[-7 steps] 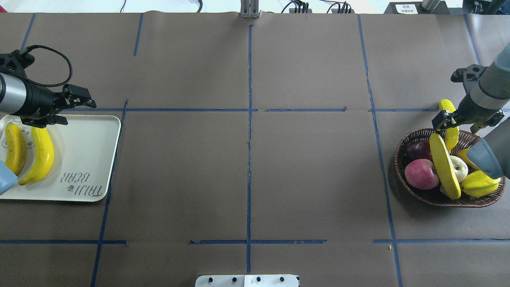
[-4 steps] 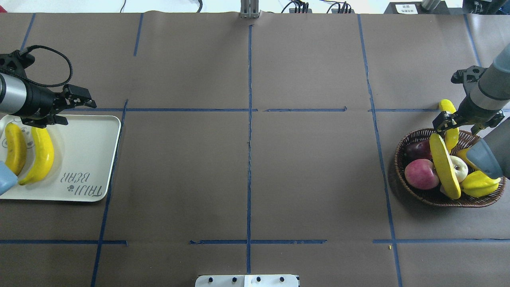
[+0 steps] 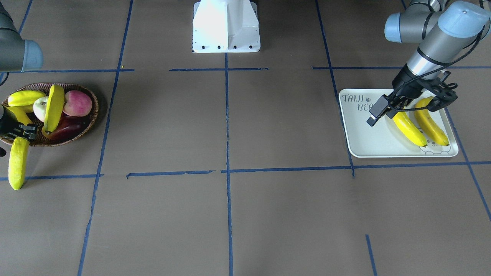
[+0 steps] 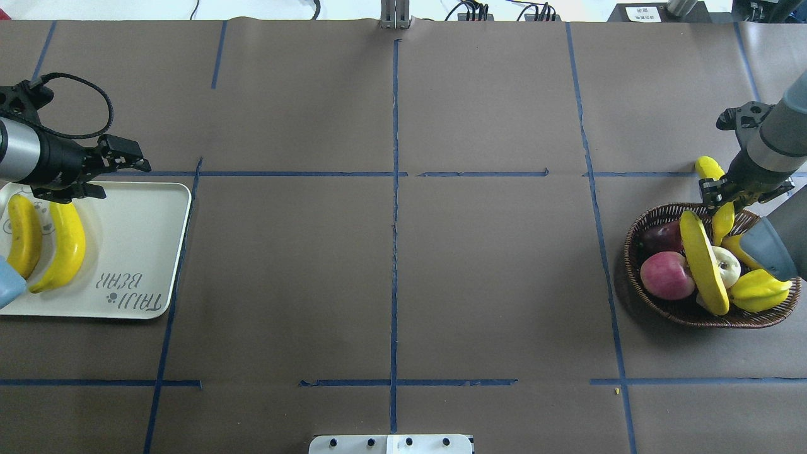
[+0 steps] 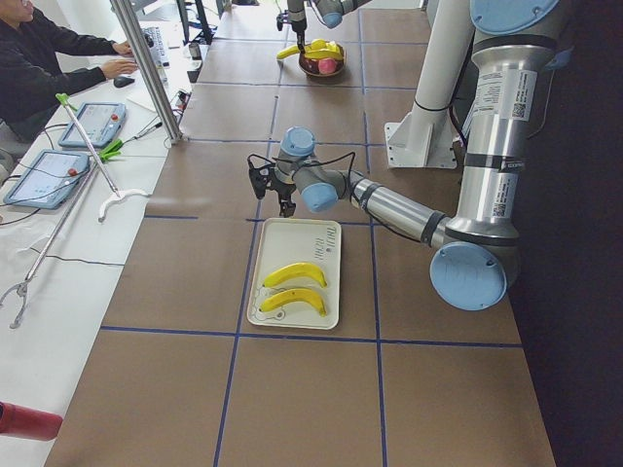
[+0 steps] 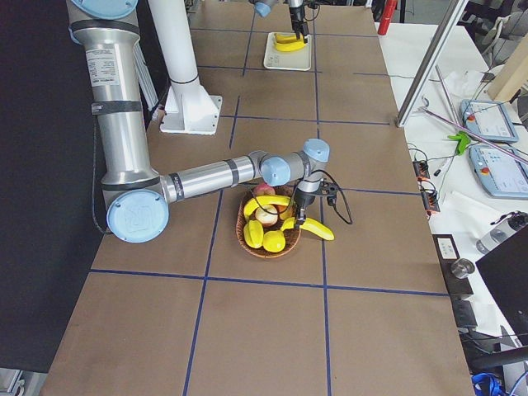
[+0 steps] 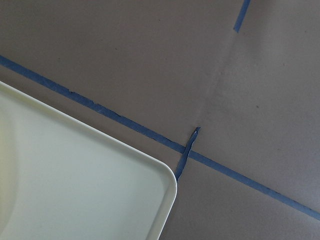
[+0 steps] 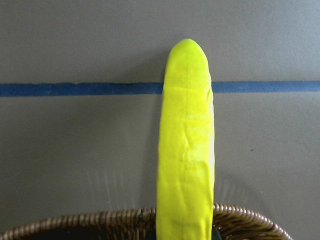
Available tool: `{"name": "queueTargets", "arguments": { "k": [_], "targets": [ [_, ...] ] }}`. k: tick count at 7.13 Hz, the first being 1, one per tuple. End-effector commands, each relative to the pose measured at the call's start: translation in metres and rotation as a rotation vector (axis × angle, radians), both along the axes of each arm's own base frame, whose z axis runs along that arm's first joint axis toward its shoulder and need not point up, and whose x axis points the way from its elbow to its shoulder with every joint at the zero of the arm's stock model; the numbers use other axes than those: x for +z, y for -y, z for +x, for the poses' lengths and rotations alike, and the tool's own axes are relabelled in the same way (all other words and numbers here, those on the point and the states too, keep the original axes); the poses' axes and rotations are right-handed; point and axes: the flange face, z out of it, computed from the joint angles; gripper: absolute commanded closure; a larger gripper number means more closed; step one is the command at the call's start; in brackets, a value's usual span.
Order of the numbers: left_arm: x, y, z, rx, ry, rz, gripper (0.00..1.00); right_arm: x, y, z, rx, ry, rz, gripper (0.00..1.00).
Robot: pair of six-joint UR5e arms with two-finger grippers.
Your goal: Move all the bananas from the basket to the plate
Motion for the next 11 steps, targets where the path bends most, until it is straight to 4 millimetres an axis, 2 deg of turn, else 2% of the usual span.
{"name": "queueTargets", "arguments": {
  "k": [1,2,3,4,5,6,7,8,9,10,11],
  "targets": [
    [-0.001,0.000,0.001,0.002,-0.001,0.002,0.01,-0.015,0.012,0.054,0.087,0.007,0.039,1.00],
    [-0.003,0.001,0.002,0.002,-0.004,0.002,0.01,-0.035,0.006,0.101,0.118,0.021,0.104,1.00],
    [-0.004,0.000,0.002,0.005,-0.006,0.003,0.01,-0.072,0.001,0.131,0.161,0.055,0.170,1.00],
    [-0.005,0.000,0.002,0.006,-0.011,0.004,0.01,-0.108,-0.014,0.135,0.159,0.090,0.242,1.00],
    [-0.007,0.000,0.002,0.006,-0.015,0.010,0.01,-0.134,-0.019,0.132,0.156,0.117,0.288,1.00],
    [-0.011,0.001,0.004,0.009,-0.022,0.017,0.01,-0.155,-0.030,0.094,0.084,0.166,0.305,1.00],
    [-0.019,0.002,0.004,0.008,-0.033,0.030,0.01,-0.190,-0.044,0.047,0.123,0.248,0.260,0.99],
    [-0.034,0.001,0.006,0.020,-0.057,0.046,0.01,-0.243,-0.053,-0.005,0.245,0.413,0.211,0.99],
    [-0.055,-0.007,0.001,0.032,-0.090,0.081,0.01,-0.274,-0.075,-0.058,0.283,0.570,0.160,0.99],
    [-0.081,-0.010,-0.001,0.030,-0.125,0.119,0.01,-0.292,-0.098,-0.089,0.309,0.703,0.153,0.99],
    [-0.103,-0.007,0.002,-0.001,-0.176,0.095,0.01,-0.309,-0.131,-0.129,0.330,0.822,0.187,0.99]
  ]
}}
